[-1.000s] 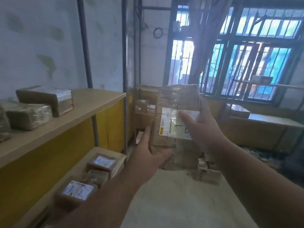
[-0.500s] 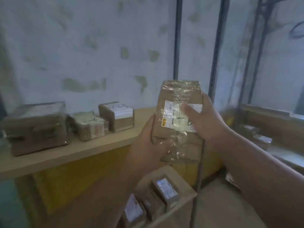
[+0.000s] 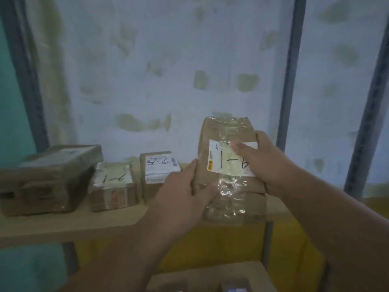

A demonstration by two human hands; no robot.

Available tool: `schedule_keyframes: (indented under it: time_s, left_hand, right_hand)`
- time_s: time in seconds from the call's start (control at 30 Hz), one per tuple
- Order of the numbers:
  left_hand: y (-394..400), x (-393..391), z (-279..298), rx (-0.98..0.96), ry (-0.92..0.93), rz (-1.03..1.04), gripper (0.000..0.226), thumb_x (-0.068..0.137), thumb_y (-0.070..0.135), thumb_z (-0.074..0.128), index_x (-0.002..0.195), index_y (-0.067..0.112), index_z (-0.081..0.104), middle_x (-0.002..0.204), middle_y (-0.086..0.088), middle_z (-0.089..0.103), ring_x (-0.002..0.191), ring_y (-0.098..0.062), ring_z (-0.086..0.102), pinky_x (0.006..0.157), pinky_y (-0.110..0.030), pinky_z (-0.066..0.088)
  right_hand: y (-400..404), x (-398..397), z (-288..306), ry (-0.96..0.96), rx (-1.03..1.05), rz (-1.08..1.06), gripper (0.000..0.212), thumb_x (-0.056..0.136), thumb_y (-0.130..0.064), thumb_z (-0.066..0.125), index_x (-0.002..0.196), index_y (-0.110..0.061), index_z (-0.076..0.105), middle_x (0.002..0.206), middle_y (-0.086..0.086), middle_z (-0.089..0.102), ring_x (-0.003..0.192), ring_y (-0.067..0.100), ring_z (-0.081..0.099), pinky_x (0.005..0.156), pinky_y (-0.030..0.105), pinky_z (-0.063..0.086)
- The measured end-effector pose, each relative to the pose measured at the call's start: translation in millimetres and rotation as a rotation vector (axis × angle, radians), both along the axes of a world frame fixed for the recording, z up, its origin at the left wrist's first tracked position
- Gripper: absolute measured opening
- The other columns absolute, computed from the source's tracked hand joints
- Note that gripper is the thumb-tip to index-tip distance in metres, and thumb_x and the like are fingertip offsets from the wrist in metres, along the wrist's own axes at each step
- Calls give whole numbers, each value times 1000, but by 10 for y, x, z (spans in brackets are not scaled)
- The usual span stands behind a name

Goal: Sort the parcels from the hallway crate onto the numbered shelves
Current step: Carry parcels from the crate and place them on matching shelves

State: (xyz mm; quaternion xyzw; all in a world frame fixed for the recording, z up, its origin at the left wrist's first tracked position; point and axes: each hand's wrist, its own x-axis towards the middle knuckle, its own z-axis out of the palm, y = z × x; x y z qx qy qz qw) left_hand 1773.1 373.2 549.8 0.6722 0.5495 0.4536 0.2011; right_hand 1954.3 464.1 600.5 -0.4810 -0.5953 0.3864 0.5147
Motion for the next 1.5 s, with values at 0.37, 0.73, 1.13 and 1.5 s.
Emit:
schedule_keyframes:
  time_s: [0.37, 0.73, 1.13, 1.5]
  left_hand:
    - [240, 523, -54, 3, 176, 595, 21, 97, 42, 57, 114, 29, 63, 93, 19, 59, 78, 5, 51, 62, -13, 38]
    - [345, 495, -11, -1, 267, 842, 30, 93, 46, 62, 121, 37, 60, 82, 23, 51, 73, 0, 50, 57, -19, 34]
    - [424, 514, 31, 26, 377, 870, 25, 94, 55, 54, 103, 32, 58, 80, 15, 59, 74, -8, 56, 52, -24, 36]
    - [-178, 426, -212, 175, 361, 778, 18, 89, 57, 55, 99, 41, 55, 89, 21, 52, 72, 2, 51, 57, -14, 31]
  right_hand:
    - [817, -17, -70, 77, -133, 326, 37, 93, -19, 60, 126, -18, 45, 107, 12, 68, 81, 28, 74, 64, 46, 62]
    - [1056, -182, -102, -258, -172, 496, 31, 83, -19, 60, 111, -5, 63, 101, 15, 73, 74, 23, 68, 53, 24, 50]
    - [907, -17, -81, -753, 253, 286, 31, 89, -26, 61, 117, -11, 62, 120, 8, 63, 99, 20, 57, 78, 34, 47]
    - [-96, -222, 71, -572, 771, 345, 43, 94, -42, 57, 135, -29, 50, 132, -12, 51, 119, 7, 49, 100, 29, 44]
